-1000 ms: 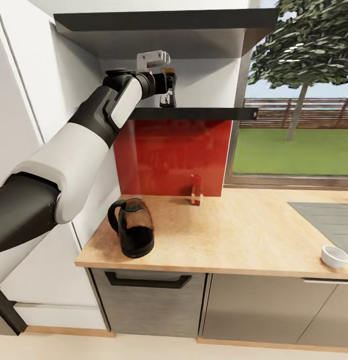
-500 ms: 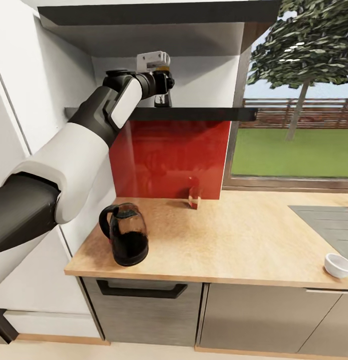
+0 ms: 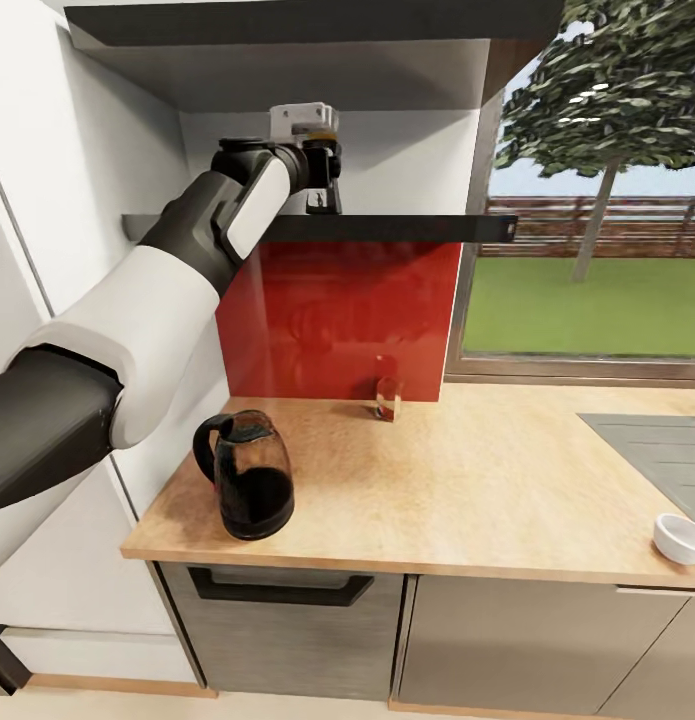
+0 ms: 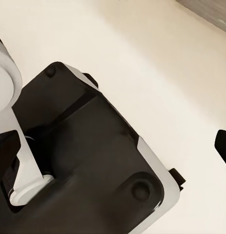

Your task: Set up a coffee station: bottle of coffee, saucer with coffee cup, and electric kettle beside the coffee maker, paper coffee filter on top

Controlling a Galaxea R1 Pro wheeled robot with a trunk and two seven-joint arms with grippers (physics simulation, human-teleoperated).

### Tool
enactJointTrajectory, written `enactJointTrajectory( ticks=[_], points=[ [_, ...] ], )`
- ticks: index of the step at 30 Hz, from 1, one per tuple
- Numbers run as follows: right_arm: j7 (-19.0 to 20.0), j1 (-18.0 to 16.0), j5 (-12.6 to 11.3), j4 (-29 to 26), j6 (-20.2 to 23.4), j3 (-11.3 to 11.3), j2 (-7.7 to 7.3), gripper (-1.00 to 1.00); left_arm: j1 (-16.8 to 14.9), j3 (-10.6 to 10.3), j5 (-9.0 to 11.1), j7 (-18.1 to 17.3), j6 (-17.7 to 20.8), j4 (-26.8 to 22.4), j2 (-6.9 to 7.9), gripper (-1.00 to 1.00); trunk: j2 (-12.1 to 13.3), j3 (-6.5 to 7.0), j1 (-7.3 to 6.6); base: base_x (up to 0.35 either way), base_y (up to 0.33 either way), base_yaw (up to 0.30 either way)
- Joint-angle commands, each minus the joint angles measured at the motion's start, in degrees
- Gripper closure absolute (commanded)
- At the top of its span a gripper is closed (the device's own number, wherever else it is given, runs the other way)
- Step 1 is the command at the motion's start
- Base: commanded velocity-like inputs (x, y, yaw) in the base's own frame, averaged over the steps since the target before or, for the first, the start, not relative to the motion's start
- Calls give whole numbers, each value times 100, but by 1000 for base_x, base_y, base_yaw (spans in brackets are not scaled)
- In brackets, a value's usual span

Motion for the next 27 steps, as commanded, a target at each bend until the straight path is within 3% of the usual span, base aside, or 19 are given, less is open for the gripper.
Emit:
enactJointTrajectory(
  ticks=[1,8,27],
  points=[
    [-5,-6,-32,-1,-28,34,-7,-100,-6,-29,61,85,17,-39,0,-100,-6,-8,1,4,-1,0],
    [-2,-6,-31,-1,-28,34,-7,-100,-6,-134,61,211,32,-196,0,-100,-6,-8,1,4,0,0],
    [-1,-6,-31,-1,-28,34,-10,-100,-6,-145,61,229,33,-207,0,-100,-6,-8,1,96,0,0]
  ],
)
